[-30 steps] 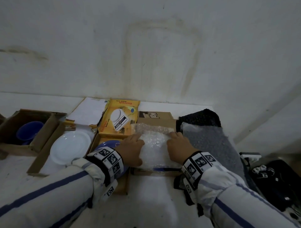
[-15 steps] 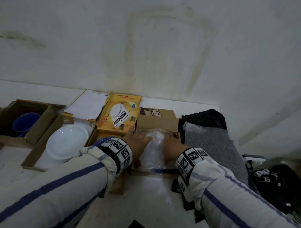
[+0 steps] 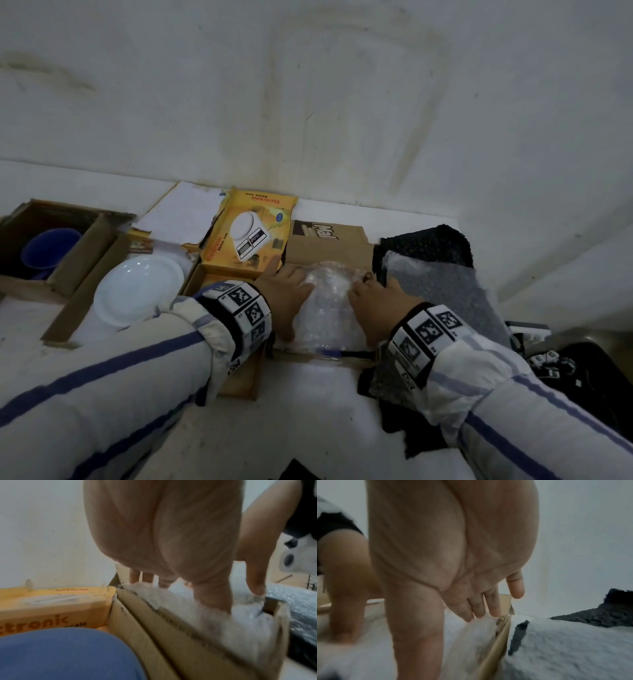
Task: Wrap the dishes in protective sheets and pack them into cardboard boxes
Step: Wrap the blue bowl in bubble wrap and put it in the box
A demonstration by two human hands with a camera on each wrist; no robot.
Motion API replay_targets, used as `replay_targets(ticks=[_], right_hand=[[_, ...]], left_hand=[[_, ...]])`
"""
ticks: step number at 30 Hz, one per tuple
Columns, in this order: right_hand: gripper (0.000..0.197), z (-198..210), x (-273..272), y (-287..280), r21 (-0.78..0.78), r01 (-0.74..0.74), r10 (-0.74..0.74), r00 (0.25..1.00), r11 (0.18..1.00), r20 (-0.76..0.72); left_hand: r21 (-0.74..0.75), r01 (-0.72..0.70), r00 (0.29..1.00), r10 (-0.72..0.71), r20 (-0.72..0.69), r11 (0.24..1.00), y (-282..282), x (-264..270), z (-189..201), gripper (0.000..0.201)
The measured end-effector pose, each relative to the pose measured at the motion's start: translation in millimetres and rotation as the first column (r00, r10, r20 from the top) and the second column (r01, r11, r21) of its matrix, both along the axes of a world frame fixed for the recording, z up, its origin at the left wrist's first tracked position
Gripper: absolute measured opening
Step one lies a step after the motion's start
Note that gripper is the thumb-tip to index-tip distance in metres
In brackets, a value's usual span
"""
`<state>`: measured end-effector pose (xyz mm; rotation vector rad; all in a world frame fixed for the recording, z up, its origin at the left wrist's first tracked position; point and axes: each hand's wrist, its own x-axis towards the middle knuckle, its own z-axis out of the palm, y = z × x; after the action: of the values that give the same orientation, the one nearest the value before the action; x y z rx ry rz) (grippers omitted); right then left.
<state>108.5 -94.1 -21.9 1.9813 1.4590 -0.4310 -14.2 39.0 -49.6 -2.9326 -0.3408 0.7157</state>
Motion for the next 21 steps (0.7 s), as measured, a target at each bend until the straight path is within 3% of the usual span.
replay_targets(ticks=[4,8,11,13,15,17,19,21], right_hand=[[0.069,-15,-8,-6,0.026,0.067,-0.066,0.997,0.997,-0.031],[0.052,-29,-17,-6,0.12,0.099,-0.097,0.995,0.988,-0.018],[0.059,-31,-18,-7,0.088,0.099,-0.097,0.995,0.991,-0.037],[0.07,-24,-11,-6,-0.012,0.147,-0.147,0.979,0.989,-0.14],[0.057,-9,-4,3,-0.052,0.216,-0.222,0.944,0.975,-0.243],[0.041,1,1,13,0.054,0.245,-0.222,0.935,0.968,-0.276],[0.053,1,1,21,0.133,0.259,-0.203,0.922,0.957,-0.33],[0.071,-5,-1,24,0.111,0.316,-0.246,0.879,0.942,-0.409]], left_hand=[[-0.039,-0.038,0.991,0.032,-0.131,0.999,5,1,1,0.117],[0.04,-0.018,0.995,0.022,-0.096,0.999,2,0,-12,0.122],[0.076,-0.038,0.998,0.042,-0.049,0.996,-5,1,-22,0.117],[0.075,-0.042,0.998,0.045,-0.032,0.996,-6,1,-23,0.115],[0.061,-0.034,0.999,0.035,-0.01,0.998,-5,0,-23,0.112],[0.065,-0.024,0.999,0.022,0.024,0.998,-7,-1,-20,0.107],[0.077,-0.005,0.999,0.001,0.045,0.997,-8,1,-19,0.103],[0.075,0.012,0.999,-0.014,0.03,0.997,-8,2,-19,0.1]])
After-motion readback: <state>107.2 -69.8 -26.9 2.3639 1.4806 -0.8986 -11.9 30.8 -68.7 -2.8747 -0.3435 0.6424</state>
